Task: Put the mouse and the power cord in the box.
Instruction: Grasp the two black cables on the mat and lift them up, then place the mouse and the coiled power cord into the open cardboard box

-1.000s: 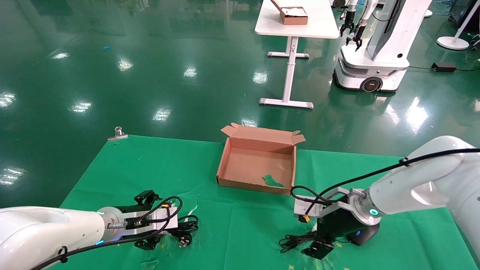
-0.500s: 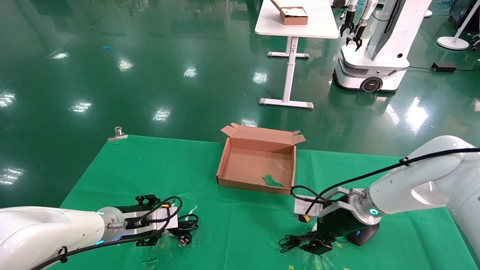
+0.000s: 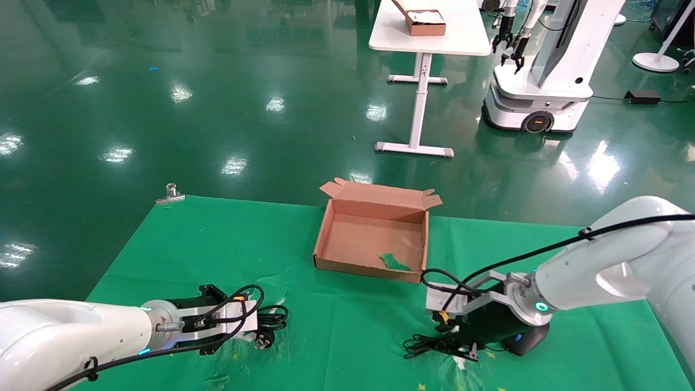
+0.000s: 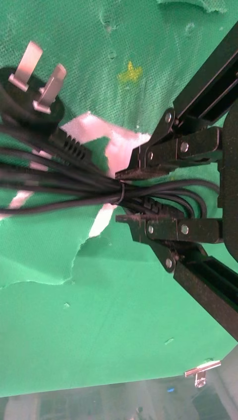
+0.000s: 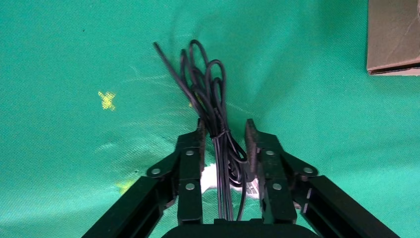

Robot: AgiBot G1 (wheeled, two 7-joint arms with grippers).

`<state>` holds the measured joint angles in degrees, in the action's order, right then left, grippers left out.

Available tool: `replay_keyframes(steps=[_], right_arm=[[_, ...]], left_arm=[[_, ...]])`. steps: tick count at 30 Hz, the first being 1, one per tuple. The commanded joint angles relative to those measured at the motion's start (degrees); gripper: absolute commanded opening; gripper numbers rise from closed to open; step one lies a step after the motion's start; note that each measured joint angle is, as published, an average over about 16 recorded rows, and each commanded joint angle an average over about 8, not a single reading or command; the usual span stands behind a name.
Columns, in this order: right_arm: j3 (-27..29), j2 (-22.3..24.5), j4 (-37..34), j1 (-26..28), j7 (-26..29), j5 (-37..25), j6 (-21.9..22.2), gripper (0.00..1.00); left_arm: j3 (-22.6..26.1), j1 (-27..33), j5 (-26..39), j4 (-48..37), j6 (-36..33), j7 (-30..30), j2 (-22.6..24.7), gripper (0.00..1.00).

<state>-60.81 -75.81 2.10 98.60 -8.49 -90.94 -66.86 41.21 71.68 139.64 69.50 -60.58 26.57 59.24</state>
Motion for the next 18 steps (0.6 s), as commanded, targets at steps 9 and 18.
replay_keyframes(steps=[9,18], right_arm=[[0.00,0.01,0.02,0.00,-0.01,0.00,-0.02,0.00],[-0.16,0.58,0.18,1.29,0.24,-0.27,0.24,0.00]], left_arm=[[-0.02,0.00,0.06,0.00,0.00,0.00,0.00,0.00],[-0.55,0.86,-2.14,0.76,-1.15,-0.68,-0.74,0.00]])
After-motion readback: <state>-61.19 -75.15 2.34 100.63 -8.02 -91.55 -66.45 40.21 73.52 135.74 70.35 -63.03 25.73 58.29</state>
